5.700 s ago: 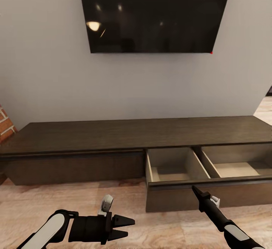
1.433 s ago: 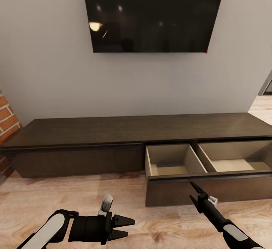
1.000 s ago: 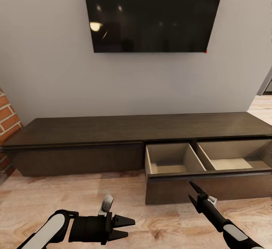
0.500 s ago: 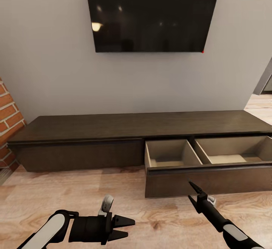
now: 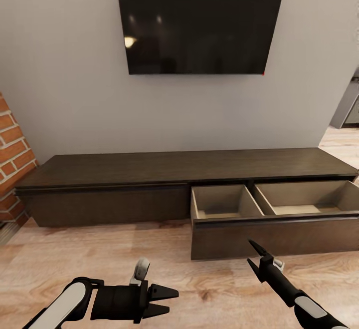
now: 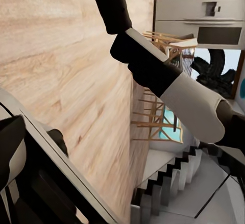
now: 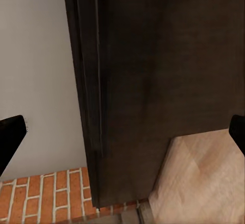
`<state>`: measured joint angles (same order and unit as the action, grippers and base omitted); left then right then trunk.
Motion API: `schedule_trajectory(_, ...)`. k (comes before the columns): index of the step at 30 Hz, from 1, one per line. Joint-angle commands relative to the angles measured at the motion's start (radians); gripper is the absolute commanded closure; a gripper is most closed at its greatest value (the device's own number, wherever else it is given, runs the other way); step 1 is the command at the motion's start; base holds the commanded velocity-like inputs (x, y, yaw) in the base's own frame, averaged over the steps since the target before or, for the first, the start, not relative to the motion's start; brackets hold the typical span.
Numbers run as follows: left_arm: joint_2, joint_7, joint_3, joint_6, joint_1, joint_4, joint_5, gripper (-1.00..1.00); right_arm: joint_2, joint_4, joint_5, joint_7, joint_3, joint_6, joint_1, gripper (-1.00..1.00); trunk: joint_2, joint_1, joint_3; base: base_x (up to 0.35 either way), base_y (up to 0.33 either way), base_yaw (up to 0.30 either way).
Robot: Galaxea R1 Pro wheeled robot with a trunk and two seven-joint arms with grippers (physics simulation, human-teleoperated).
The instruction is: Place each of the two pumpkins and all three candles from the living room inside a cabinet in the living room (use any cabinet), then make sure every cabinet is closed, and position the cauldron so it is next to a table in the living room.
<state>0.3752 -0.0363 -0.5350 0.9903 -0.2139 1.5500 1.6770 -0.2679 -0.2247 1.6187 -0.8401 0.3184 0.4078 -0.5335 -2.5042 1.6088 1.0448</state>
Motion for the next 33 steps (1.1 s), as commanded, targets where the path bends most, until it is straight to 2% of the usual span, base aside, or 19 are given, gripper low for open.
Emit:
schedule_trajectory(1,0.001,-0.004,-0.001,0.001,-0.001,0.000,-0.003,-1.00,-0.001,0.001,0.010,-0.002,0.006,0.008,-0.001,-1.00,0.000,-0.001,-0.003,-0.004,0.000,0.000)
schedule_trajectory(14,-0.001,0.005,-0.003,0.001,-0.001,-0.002,-0.002,-1.00,-0.002,0.001,0.010,0.006,0.006,0.009,-0.001,-1.00,0.003,-0.006,-0.053,0.000,0.000,0.000)
schedule_trajectory(15,-0.001,0.006,-0.003,0.001,-0.001,-0.002,-0.002,-1.00,-0.007,0.001,0.010,0.006,0.007,0.010,-0.001,-1.00,0.003,-0.007,-0.057,0.000,0.000,0.000)
schedule_trajectory(16,-0.007,0.007,-0.003,0.001,-0.001,-0.002,-0.003,-1.00,-0.022,0.001,0.009,0.008,0.007,0.013,0.000,-1.00,0.003,-0.007,-0.061,-0.144,0.045,0.000)
schedule_trajectory(19,-0.009,0.008,-0.003,0.001,-0.001,-0.003,-0.003,-1.00,-0.029,0.004,0.009,0.012,0.008,0.014,0.000,-1.00,0.004,-0.009,-0.073,-0.249,0.102,0.000)
schedule_trajectory(24,-0.009,0.008,-0.002,0.001,-0.001,-0.004,-0.007,-1.00,-0.071,0.005,0.008,0.013,0.009,0.017,0.000,-1.00,0.037,-0.027,-0.089,-0.163,0.065,0.000)
schedule_trajectory(27,-0.009,0.007,-0.002,0.001,-0.001,-0.005,-0.021,-1.00,-0.080,0.011,0.006,0.013,0.011,0.016,0.000,-1.00,0.058,-0.038,-0.098,-0.033,0.013,0.000)
schedule_trajectory(29,-0.009,0.007,-0.001,0.001,-0.001,-0.005,-0.028,-1.00,-0.083,0.014,-0.004,0.013,0.012,0.016,0.000,-1.00,0.072,-0.046,-0.104,-0.011,0.004,0.000)
schedule_trajectory(30,-0.009,0.007,0.000,0.001,-0.001,-0.005,-0.034,-1.00,-0.084,0.018,-0.054,0.011,0.014,0.016,0.000,-1.00,0.079,-0.050,-0.107,-0.003,0.001,0.000)
schedule_trajectory(33,-0.009,0.009,0.000,0.001,-0.001,-0.005,-0.041,-1.00,-0.085,0.027,-0.090,0.010,0.016,0.016,0.000,-1.00,0.100,-0.061,-0.117,-0.001,0.000,0.000)
